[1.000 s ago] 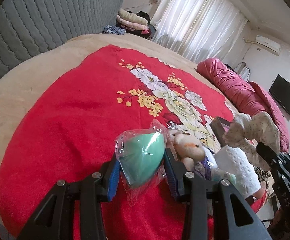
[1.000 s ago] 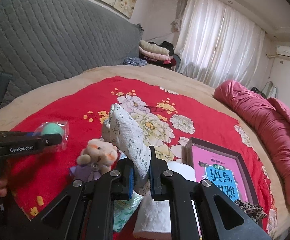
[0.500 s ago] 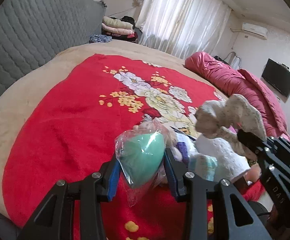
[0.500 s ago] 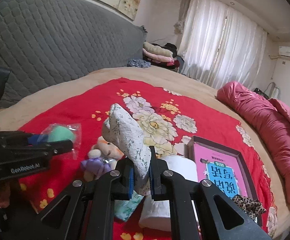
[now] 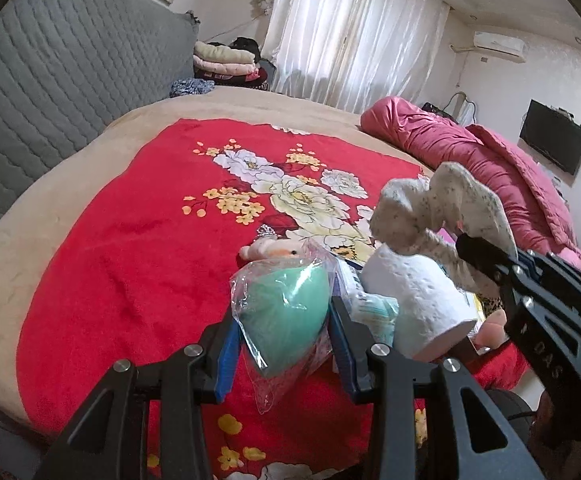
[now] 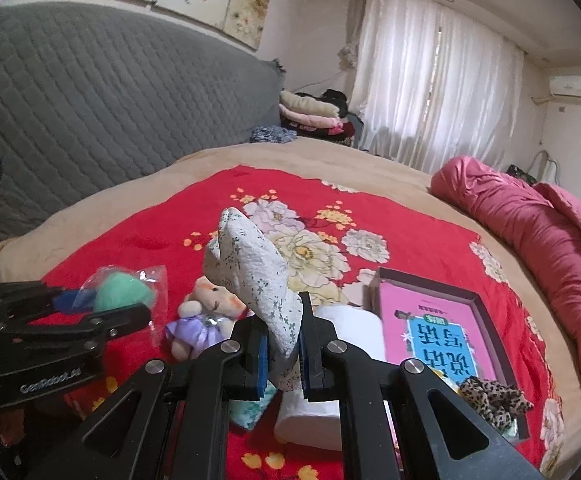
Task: Organize soft objects
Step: 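Carry the bagged green sponge with the left tool while the right carries the scrunchie to the tray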
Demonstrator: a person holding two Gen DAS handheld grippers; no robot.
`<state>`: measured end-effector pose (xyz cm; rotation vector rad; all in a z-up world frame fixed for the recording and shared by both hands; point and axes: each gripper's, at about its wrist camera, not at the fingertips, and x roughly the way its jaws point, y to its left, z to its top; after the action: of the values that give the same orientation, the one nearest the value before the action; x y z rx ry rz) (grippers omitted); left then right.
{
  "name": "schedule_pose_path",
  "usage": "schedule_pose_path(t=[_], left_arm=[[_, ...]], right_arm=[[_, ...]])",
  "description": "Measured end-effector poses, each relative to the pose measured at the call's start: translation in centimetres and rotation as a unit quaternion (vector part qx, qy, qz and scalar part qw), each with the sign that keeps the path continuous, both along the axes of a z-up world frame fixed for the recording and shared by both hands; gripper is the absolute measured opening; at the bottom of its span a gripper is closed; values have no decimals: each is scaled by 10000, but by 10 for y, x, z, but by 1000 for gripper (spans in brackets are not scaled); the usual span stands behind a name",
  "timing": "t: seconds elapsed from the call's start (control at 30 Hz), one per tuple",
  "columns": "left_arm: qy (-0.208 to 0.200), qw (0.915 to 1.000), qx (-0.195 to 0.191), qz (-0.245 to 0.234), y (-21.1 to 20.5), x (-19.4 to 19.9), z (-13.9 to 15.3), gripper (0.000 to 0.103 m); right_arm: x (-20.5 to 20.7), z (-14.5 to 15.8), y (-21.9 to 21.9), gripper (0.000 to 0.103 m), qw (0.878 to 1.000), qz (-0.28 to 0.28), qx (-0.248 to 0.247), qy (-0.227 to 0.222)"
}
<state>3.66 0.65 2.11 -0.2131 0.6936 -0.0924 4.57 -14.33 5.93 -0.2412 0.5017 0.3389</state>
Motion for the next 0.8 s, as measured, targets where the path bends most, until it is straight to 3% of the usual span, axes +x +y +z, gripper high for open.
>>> schedule_pose_path(t=[0.47,0.8], left_arm=[[-58,9984,366,-431,-55,-11,18,41],[-115,9960,301,-836,-99,-8,31,41]], right_arm=[[-5,16,-55,11,9964,-579,622,-41],[3,16,-135,12,9803,-1535,1242,-56]])
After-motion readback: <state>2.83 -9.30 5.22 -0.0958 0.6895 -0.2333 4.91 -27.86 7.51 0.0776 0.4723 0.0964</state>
